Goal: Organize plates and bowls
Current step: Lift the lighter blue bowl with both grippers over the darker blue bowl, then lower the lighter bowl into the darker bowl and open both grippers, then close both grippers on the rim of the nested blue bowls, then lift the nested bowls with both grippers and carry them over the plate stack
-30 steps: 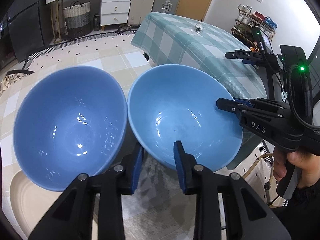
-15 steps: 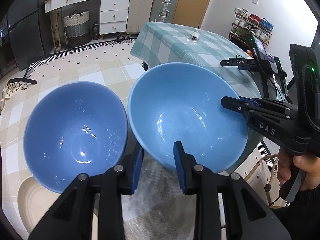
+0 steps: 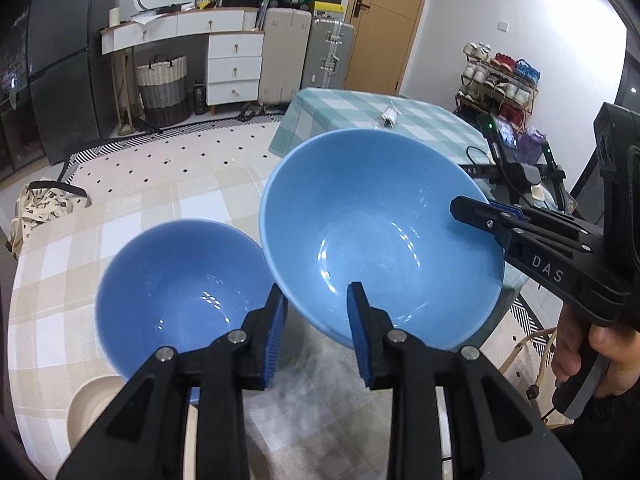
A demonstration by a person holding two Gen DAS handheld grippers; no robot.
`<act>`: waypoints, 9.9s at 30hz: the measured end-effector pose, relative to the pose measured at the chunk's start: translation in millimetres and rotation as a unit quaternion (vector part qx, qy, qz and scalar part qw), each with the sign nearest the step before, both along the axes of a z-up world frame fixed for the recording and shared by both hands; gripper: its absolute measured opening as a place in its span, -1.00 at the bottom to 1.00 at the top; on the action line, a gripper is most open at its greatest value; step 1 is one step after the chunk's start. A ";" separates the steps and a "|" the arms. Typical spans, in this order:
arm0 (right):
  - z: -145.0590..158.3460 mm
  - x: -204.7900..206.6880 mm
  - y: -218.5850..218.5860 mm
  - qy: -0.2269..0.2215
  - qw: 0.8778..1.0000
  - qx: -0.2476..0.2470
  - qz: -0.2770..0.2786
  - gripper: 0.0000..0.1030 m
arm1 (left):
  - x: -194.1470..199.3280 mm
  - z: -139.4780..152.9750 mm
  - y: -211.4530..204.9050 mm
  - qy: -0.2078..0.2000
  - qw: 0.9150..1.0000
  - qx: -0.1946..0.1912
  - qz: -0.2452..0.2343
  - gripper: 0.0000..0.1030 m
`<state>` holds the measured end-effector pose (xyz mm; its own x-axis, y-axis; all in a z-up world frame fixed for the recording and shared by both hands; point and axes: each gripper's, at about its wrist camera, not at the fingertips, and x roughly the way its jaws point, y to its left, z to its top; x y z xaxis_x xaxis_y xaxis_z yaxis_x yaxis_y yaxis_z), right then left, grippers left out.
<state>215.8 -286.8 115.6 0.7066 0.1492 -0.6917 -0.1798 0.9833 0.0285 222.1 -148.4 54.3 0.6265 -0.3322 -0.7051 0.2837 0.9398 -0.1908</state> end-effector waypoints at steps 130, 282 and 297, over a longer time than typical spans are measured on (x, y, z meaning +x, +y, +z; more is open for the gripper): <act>-73.6 55.4 116.9 0.103 0.991 0.038 0.071 0.98 | 26.0 -64.4 166.3 0.107 0.977 -0.030 0.180 1.00; -61.6 -64.3 228.6 0.117 0.965 0.008 0.233 -0.22 | -115.9 -43.9 210.4 0.115 0.978 0.017 0.173 -0.33; -72.9 -58.0 232.3 0.121 0.966 -0.002 0.227 -0.22 | -108.8 -54.6 208.9 0.122 0.979 0.020 0.161 -0.28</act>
